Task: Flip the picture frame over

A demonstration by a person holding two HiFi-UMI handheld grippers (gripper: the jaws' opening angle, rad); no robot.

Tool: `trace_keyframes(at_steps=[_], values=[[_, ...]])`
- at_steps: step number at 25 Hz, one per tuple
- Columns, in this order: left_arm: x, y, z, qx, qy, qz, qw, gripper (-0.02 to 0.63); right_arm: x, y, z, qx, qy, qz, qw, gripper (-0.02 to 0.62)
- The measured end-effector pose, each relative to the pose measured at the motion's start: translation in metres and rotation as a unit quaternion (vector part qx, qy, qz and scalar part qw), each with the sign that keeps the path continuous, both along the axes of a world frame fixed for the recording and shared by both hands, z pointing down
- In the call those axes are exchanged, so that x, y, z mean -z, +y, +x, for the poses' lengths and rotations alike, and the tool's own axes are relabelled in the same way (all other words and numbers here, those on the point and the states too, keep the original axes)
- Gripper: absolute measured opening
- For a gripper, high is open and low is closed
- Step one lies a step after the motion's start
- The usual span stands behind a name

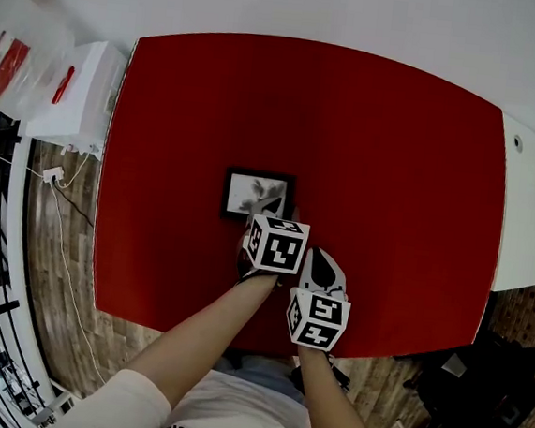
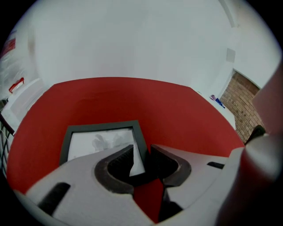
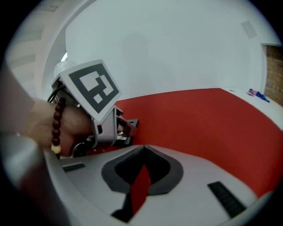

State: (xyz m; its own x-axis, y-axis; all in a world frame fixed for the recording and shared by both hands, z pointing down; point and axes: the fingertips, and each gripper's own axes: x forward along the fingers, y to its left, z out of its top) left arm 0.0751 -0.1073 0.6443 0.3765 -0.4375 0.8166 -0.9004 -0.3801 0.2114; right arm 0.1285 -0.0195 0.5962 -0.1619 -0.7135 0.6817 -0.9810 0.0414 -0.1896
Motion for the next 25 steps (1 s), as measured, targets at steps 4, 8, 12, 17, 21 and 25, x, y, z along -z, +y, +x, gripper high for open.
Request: trace_keyframes(at_steps=[4, 8, 12, 17, 21, 25], values=[[0.0, 0.0, 0.002, 0.0, -0.025, 0.019, 0.9995, 0.112, -0.003, -0.001, 0.004, -0.003, -0.008, -0.006, 1.0, 0.003], [-0.001, 0.0, 0.001, 0.013, -0.025, 0.019, 0.9994, 0.083, -0.004, -0.003, 0.007, -0.006, -0.012, -0.007, 1.0, 0.003], [0.001, 0.0, 0.001, 0.023, -0.018, 0.016, 0.9995, 0.079, -0.004, -0.004, 0.012, -0.01, -0.014, -0.007, 1.0, 0.003], [0.008, 0.0, 0.002, 0.034, 0.001, 0.016, 0.9993, 0.077, -0.007, -0.008, 0.019, -0.011, -0.013, -0.005, 1.0, 0.003], [0.028, -0.002, 0.005, 0.038, 0.036, 0.016, 0.9985, 0.075, -0.007, -0.016, 0.021, -0.007, -0.014, -0.001, 1.0, 0.003], [0.053, -0.003, 0.002, 0.041, 0.071, 0.017, 0.9965, 0.075, -0.004, -0.023, 0.016, 0.005, -0.024, 0.009, 1.0, 0.003]])
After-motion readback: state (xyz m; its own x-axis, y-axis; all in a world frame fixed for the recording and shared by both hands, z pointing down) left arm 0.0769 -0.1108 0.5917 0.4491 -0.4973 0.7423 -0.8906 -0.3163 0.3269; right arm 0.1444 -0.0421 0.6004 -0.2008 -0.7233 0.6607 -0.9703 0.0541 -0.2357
